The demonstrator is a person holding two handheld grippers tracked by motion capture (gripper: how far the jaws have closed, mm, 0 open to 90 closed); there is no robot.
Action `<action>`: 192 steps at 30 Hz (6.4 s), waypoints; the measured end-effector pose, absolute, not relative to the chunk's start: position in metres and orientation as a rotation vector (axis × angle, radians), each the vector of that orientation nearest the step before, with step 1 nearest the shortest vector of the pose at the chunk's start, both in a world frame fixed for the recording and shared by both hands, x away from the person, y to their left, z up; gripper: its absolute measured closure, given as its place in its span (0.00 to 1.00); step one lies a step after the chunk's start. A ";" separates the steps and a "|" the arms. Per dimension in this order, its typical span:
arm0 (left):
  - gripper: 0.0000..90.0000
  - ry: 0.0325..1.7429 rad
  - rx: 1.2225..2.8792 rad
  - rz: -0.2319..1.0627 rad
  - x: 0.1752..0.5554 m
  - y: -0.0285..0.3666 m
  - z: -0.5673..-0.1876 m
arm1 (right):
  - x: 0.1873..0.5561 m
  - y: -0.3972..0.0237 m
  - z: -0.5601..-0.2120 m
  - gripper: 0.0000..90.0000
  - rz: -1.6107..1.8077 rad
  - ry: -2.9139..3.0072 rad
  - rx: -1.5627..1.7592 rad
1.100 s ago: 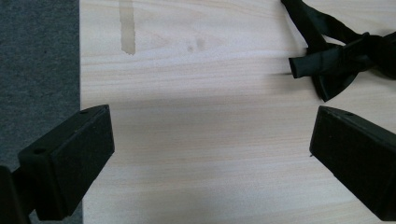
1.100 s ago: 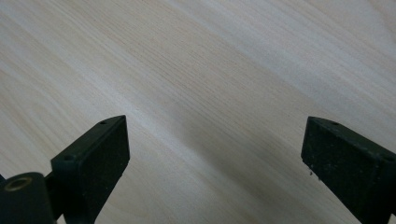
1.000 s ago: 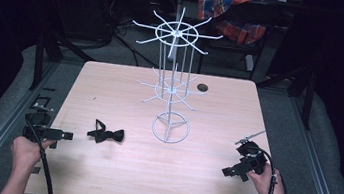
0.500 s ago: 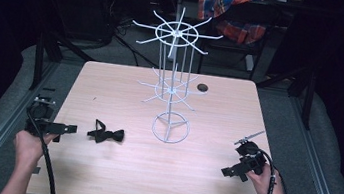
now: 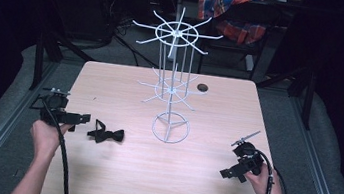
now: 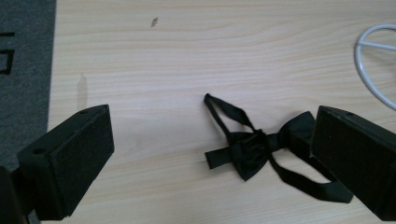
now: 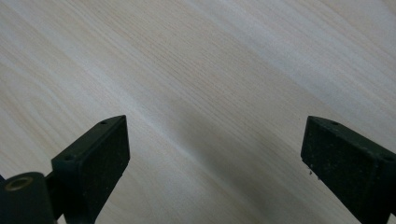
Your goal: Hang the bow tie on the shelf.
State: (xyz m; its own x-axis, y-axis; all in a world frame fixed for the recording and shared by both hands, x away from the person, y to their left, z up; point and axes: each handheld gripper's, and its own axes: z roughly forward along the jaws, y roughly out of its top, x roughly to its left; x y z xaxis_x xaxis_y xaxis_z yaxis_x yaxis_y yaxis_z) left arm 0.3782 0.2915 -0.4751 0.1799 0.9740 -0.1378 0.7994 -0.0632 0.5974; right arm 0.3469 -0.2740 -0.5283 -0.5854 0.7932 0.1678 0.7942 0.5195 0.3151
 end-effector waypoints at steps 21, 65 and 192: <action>0.52 1.602 2.131 0.114 0.398 0.257 -0.527 | 0.345 -0.275 -0.529 0.10 -0.522 -2.745 -1.422; 0.98 1.401 1.991 0.286 0.373 0.256 -0.487 | 0.347 -0.278 -0.528 0.10 -0.496 -2.754 -1.404; 0.99 1.094 1.954 0.296 0.373 0.194 -0.397 | 0.348 -0.278 -0.526 0.10 -0.512 -2.764 -1.429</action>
